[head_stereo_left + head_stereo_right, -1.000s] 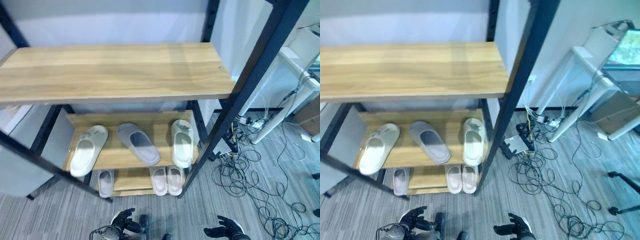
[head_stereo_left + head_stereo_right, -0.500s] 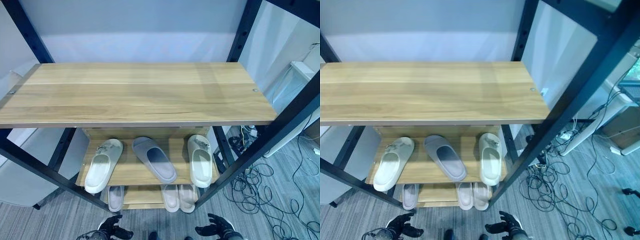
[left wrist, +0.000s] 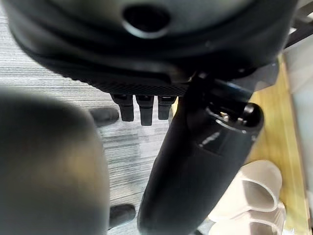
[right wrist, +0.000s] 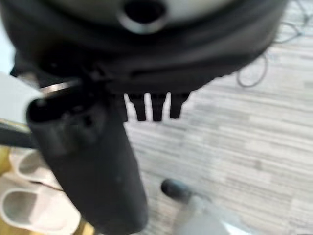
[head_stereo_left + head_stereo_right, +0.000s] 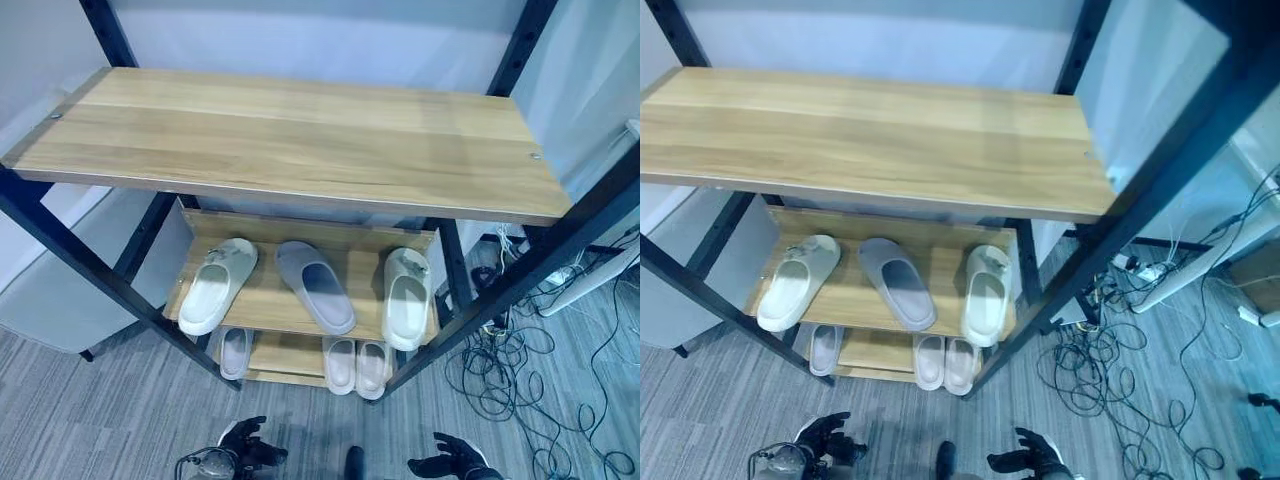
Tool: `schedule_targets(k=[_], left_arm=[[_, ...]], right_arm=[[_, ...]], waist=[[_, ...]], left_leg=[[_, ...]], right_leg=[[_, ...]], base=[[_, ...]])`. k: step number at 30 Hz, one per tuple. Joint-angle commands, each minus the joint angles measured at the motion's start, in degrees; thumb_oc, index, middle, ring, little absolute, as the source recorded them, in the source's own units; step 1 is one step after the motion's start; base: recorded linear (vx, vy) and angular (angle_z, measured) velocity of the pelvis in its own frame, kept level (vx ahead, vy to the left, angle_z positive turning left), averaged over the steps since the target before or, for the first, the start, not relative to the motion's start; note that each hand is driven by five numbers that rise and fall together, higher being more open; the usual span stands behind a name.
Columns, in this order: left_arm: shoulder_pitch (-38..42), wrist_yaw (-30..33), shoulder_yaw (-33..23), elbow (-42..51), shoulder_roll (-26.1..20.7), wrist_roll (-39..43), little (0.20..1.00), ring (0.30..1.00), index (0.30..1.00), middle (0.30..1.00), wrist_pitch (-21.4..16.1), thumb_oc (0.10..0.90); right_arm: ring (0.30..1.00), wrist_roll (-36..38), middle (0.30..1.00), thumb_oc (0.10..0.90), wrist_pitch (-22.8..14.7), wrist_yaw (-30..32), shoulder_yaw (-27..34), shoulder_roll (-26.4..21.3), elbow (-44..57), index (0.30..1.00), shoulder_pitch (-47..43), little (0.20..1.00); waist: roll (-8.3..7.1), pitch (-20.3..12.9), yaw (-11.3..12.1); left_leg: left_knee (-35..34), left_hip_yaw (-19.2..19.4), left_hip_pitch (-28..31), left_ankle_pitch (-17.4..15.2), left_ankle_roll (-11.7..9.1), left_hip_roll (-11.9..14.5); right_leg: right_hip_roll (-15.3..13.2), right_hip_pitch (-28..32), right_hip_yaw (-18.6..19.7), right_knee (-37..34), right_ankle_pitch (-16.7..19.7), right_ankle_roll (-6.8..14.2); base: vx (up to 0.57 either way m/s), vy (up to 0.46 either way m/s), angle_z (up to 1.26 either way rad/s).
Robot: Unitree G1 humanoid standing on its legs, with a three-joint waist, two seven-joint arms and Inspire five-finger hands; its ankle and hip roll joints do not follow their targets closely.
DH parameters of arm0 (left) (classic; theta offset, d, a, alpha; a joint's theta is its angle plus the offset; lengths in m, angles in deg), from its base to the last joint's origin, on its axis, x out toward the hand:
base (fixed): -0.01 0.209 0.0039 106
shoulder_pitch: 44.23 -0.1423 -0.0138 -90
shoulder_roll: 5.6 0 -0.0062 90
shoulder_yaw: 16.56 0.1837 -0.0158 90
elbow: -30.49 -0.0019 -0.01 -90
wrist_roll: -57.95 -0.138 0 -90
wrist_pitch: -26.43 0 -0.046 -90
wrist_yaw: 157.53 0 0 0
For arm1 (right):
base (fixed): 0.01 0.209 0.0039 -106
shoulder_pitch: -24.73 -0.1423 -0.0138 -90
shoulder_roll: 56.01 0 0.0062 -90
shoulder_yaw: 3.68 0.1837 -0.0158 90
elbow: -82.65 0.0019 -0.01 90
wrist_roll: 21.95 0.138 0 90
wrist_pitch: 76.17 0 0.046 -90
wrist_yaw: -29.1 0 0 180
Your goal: Arrange the slippers neatly on the shoe rack.
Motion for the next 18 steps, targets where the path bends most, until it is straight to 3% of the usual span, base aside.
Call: schedule_targets(k=[1,5,9,10,12,13,15,16,18], left_arm=[[0.74,-0.14,0.29,-1.78,-1.96,-2.77,0.900,0.900,0.900,0.900,-2.08,0.800],[0.83,-0.37,-0.67,-1.80,-3.06,-2.70,0.900,0.900,0.900,0.900,-2.23,0.800],[0.71,-0.19,-1.69,-1.84,-3.97,-1.73,0.900,0.900,0.900,0.900,-2.31,0.800],[0.69,-0.25,-1.68,-1.67,-4.45,-1.31,0.900,0.900,0.900,0.900,-2.19,0.800],[0.67,-0.25,-1.67,-1.66,-4.45,-1.31,0.900,0.900,0.900,0.900,-2.19,0.800],[0.67,-0.42,-1.49,-1.81,-4.65,-1.87,0.900,0.900,0.900,0.900,-2.19,0.800],[0.42,-0.42,-2.02,-1.99,-4.16,-1.78,0.900,0.900,0.900,0.900,-2.37,0.800],[0.35,-0.47,-2.13,-1.92,-3.69,-1.71,0.900,0.900,0.900,0.900,-2.31,0.800],[0.25,-0.28,-2.28,-1.84,-3.58,-1.35,0.900,0.900,0.900,0.900,-2.40,0.800]], right_arm=[[0.900,0.19,0.900,0.800,-1.19,0.26,0.46,-0.90,0.18,0.900,0.70,0.900],[0.900,0.20,0.900,0.800,-0.99,-0.37,0.14,0.35,1.08,0.900,-0.41,0.900],[0.900,-0.63,0.900,0.800,-1.15,-0.55,-1.45,0.64,1.71,0.900,-1.89,0.900],[0.900,-0.15,0.900,0.800,-1.64,-0.57,-1.57,0.85,2.42,0.900,-1.78,0.900],[0.900,-0.15,0.900,0.800,-1.64,-0.57,-1.57,0.85,2.43,0.900,-1.77,0.900],[0.900,-0.10,0.900,0.800,-2.01,-0.31,-1.78,0.76,2.66,0.900,-0.92,0.900],[0.900,-0.80,0.900,0.800,-2.15,-0.32,-2.63,0.59,3.14,0.900,-0.89,0.900],[0.900,-0.75,0.900,0.800,-2.41,-0.28,-2.73,0.93,4.48,0.900,-0.56,0.900],[0.900,-1.01,0.900,0.800,-2.42,-0.12,-3.10,0.68,5.32,0.900,-0.64,0.900]], waist=[[0.50,-4.77,-0.31],[-0.24,-3.77,0.24],[-0.03,-2.92,2.15],[-0.46,-3.20,1.94],[-0.46,-3.11,1.98],[-0.90,-3.80,1.83],[-1.06,-4.47,2.81],[-1.14,-5.26,2.12],[-1.07,-5.30,2.64]], left_leg=[[-1.33,-1.17,-1.49,-0.19,-0.02,-2.81],[-0.14,0.86,-1.38,-2.50,2.30,-6.51],[2.29,1.41,-3.18,-3.11,3.50,-7.39],[2.52,1.37,-4.06,-2.54,4.16,-8.60],[2.52,1.41,-3.92,-2.60,4.15,-8.59],[1.21,2.47,-3.10,-2.39,4.50,-10.04],[0.35,2.26,-2.99,-1.72,4.31,-10.87],[-0.93,2.58,-2.12,-1.34,4.38,-11.07],[-1.04,2.45,-1.96,-1.17,4.27,-11.17]], right_leg=[[-3.04,-2.67,-1.14,1.02,-0.70,7.90],[-7.74,-5.32,-0.09,1.08,2.59,10.18],[-8.64,-7.43,-2.48,4.78,1.84,9.05],[-5.40,-7.40,-0.34,7.84,-0.25,7.14],[-5.40,-7.33,-0.30,7.94,-0.35,7.14],[-1.42,-5.20,0.05,7.04,-2.67,5.99],[-1.40,-3.44,-3.13,5.08,-3.17,5.66],[0.30,-2.73,0.04,2.97,-3.12,5.39],[0.05,-2.50,-0.82,2.07,-2.34,5.71]], base=[[0.02,0.520,-0.24],[-0.06,0.284,-0.12],[-0.12,0.193,-0.48],[-0.06,0.165,-0.53],[0.00,0.109,-0.15],[0.01,0.122,0.14],[0.01,0.077,0.09],[0.02,0.000,-0.06],[0.01,-0.005,0.04]])
